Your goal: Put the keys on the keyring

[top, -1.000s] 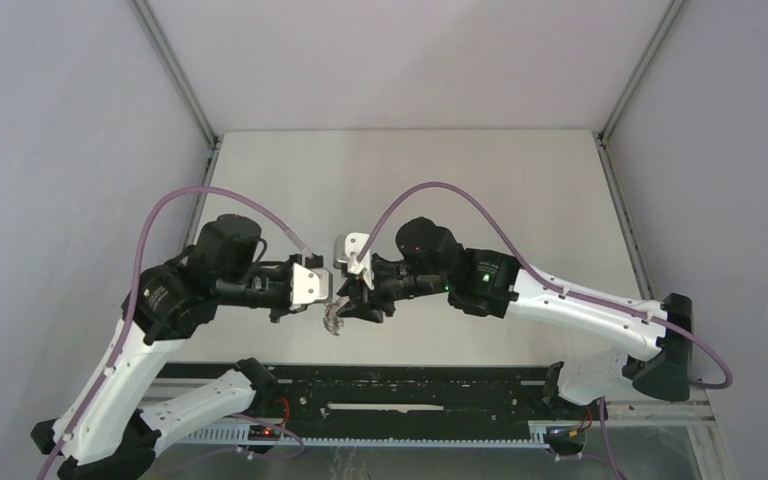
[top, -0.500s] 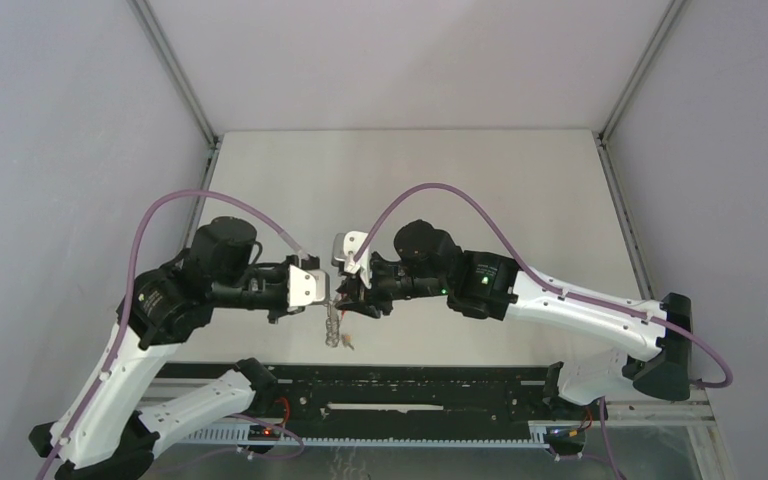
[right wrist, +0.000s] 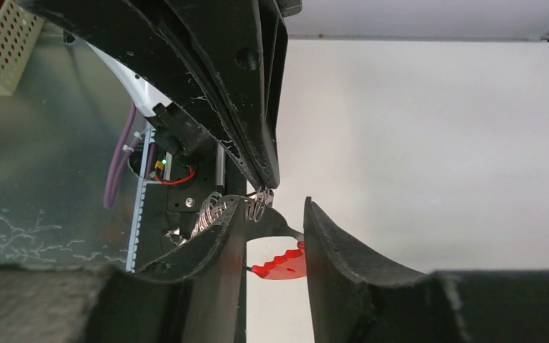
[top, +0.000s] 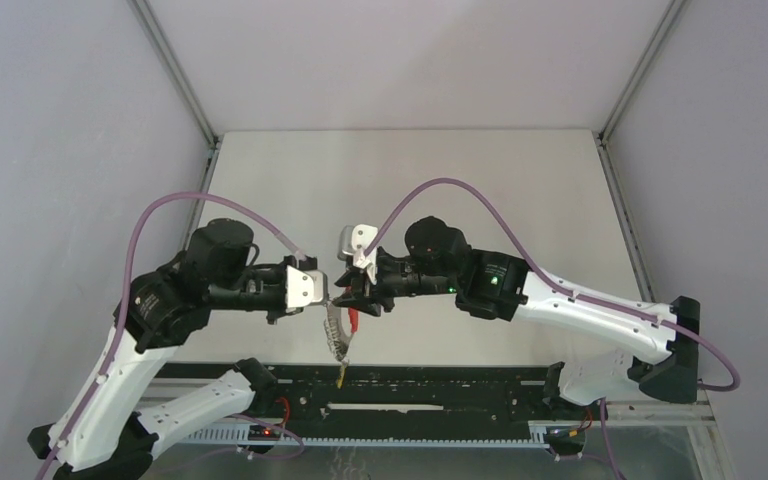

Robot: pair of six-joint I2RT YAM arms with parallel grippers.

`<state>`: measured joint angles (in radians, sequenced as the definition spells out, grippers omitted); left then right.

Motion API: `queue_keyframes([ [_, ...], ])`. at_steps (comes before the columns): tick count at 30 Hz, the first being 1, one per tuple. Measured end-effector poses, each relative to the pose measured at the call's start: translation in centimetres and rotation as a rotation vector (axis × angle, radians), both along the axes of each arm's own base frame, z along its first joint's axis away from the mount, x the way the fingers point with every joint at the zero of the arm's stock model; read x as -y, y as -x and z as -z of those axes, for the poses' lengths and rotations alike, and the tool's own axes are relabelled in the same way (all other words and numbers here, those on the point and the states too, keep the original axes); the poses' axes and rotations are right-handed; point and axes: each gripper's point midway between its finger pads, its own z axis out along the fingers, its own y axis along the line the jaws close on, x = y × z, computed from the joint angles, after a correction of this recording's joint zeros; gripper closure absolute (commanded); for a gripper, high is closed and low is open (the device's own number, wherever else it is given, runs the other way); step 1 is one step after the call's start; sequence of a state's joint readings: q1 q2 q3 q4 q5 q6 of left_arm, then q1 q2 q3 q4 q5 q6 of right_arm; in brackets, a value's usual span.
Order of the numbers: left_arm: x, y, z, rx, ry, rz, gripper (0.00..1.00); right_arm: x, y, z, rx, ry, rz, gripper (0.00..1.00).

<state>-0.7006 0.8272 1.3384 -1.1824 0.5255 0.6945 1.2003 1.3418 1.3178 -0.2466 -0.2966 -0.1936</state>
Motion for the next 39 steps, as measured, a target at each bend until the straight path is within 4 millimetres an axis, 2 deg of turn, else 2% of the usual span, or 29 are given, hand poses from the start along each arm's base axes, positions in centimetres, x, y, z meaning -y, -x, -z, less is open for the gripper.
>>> queue_keyframes([
  [9,0.1,0.0,-0.3,0.001,0.013,-0.004,1.0,0.0,0.5,-0.6,-0.004,-0.015,-0.026,0.66],
  [13,0.1,0.0,-0.3,0.003,0.015,-0.004,1.0,-0.2,0.7,-1.7,-0.001,-0.032,-0.039,0.72],
  [18,0.1,0.0,-0.3,0.003,0.015,-0.004,1.0,-0.5,0.7,-2.7,0.0,-0.041,-0.052,0.74],
  [23,0.0,0.0,-0.3,0.007,0.013,-0.009,1.0,-1.1,0.7,-2.0,-0.019,0.0,-0.066,0.72],
  [29,-0.1,0.0,-0.4,0.017,0.013,-0.015,1.0,-0.6,0.8,-0.3,-0.049,0.063,-0.069,0.71],
  [37,-0.1,0.0,-0.4,0.019,0.014,-0.014,1.0,-0.4,0.9,0.0,-0.057,0.077,-0.069,0.78],
  [39,-0.1,0.0,-0.4,0.019,0.014,-0.014,1.0,-0.4,0.8,0.0,-0.057,0.077,-0.068,0.83],
])
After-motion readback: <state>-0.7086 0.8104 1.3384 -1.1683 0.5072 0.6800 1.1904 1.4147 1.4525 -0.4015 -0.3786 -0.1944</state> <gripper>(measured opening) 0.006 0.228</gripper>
